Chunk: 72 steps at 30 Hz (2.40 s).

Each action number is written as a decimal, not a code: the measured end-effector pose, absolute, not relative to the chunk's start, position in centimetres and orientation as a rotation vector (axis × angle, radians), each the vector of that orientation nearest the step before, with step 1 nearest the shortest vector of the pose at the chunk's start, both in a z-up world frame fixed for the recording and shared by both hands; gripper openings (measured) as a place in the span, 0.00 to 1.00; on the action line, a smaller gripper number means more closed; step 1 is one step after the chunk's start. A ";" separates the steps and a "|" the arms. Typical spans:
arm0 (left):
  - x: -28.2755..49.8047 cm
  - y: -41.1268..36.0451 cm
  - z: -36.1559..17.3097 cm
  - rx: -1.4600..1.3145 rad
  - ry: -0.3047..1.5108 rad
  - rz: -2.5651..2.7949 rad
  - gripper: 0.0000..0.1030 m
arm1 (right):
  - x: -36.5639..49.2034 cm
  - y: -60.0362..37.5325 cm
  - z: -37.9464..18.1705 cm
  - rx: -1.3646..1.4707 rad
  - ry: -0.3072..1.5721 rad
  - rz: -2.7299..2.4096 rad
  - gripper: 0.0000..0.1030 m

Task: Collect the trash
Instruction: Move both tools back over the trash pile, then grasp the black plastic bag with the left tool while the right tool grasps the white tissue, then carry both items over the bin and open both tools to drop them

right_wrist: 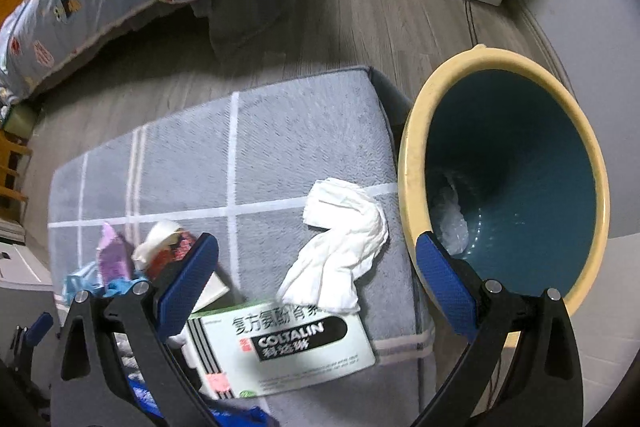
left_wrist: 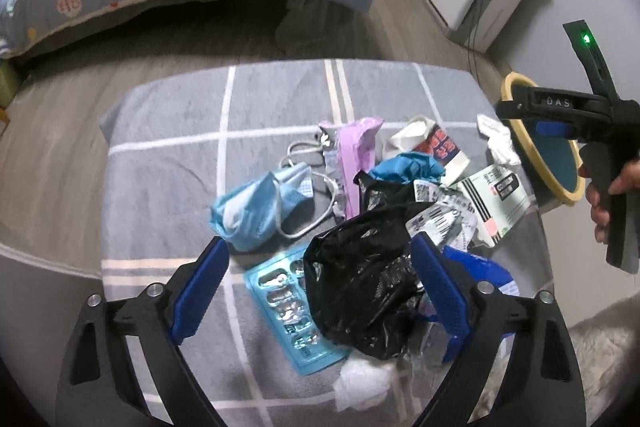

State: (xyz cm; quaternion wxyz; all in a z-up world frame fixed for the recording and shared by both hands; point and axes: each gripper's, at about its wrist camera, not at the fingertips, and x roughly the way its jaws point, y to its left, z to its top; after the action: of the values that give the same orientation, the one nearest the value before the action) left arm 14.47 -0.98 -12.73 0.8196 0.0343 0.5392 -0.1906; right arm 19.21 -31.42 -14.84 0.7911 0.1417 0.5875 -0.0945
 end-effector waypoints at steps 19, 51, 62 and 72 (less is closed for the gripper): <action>15.1 -2.9 -14.2 0.130 1.223 -0.466 0.27 | 21.4 -29.9 -19.1 0.153 1.369 -0.180 0.52; 13.9 -2.4 -2.7 0.141 0.868 -0.483 0.12 | 15.6 -33.3 -6.1 0.321 1.041 -0.115 0.11; 13.2 -6.4 0.5 0.158 0.766 -0.532 0.12 | 13.5 -36.3 -5.2 0.312 1.009 -0.156 0.11; 13.2 -10.6 1.3 0.164 0.741 -0.587 0.12 | 12.1 -40.7 -5.7 0.355 0.995 -0.197 0.11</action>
State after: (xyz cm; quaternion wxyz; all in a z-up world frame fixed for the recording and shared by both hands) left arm 13.22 -10.64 1.30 0.8871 0.0789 0.3566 -0.2823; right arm 12.06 -40.68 -5.73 0.8590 0.1691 0.4741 -0.0939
